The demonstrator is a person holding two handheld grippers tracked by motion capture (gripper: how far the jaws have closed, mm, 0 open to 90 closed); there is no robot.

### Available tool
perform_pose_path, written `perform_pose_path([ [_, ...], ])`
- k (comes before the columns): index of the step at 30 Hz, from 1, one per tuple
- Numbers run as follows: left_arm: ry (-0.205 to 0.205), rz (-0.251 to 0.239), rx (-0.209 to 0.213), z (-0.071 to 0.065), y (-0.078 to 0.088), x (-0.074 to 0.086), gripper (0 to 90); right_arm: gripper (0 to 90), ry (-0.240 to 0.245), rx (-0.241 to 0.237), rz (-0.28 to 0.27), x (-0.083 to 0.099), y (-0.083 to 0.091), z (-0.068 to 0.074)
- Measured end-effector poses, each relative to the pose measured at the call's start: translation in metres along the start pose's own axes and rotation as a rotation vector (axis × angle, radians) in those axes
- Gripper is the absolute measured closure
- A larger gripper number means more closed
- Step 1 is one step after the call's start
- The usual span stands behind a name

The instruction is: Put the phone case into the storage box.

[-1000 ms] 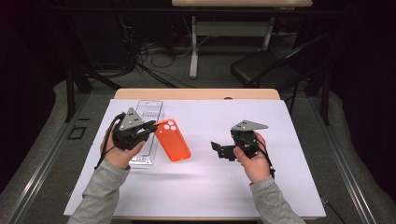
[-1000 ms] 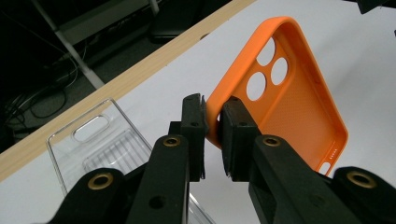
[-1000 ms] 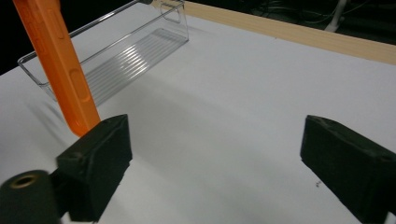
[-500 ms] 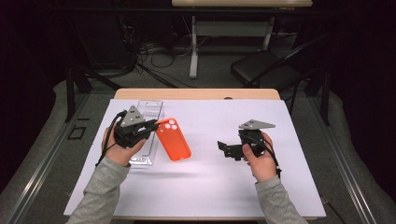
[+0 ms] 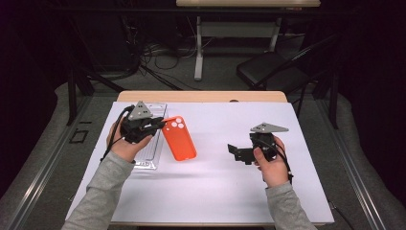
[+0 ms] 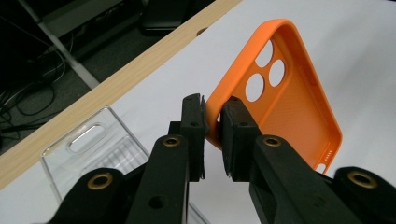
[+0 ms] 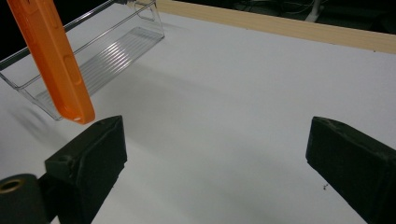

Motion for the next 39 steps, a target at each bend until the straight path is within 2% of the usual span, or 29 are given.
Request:
perform_pose_path([
  [5, -0.011, 0.025, -0.004, 0.007, 0.001, -0.007, 80.9, 5.0, 0.002, 0.0, 0.002, 0.0, -0.001, -0.001],
  [9, -0.016, 0.027, 0.007, 0.012, 0.002, -0.012, 81.0, 5.0, 0.0, 0.001, 0.005, 0.0, -0.001, -0.001],
  [13, -0.023, 0.033, -0.003, 0.018, 0.0, -0.017, 81.0, 5.0, -0.004, 0.003, 0.008, 0.001, -0.001, -0.002],
  [18, -0.053, 0.024, -0.011, 0.024, -0.003, -0.022, 80.9, 5.0, -0.005, 0.007, 0.007, 0.001, -0.001, -0.004],
  [21, -0.054, 0.03, -0.007, 0.026, -0.005, -0.025, 80.8, 5.0, -0.012, 0.01, 0.01, 0.002, 0.0, -0.005],
  [28, -0.091, 0.04, -0.01, 0.034, -0.008, -0.031, 80.8, 5.0, -0.009, 0.019, 0.008, 0.004, 0.001, -0.007],
  [30, -0.126, 0.032, -0.013, 0.036, -0.009, -0.032, 80.8, 5.0, -0.018, 0.021, 0.009, 0.004, 0.001, -0.008],
  [33, -0.152, 0.02, -0.029, 0.04, -0.008, -0.033, 80.8, 5.0, -0.013, 0.025, 0.006, 0.005, 0.001, -0.009],
  [39, -0.167, 0.018, -0.047, 0.046, -0.006, -0.036, 80.8, 5.0, -0.015, 0.025, 0.006, 0.005, 0.002, -0.009],
])
Point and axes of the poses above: each handheld gripper's, and its own axes: y roughly backward along the jaws, x roughly out of its underside, z roughly to its left, the point moved 4 cm from there along -y, roughly forward along the jaws, and after that the axes turned 6 degrees about z, right-handed, at the moved point
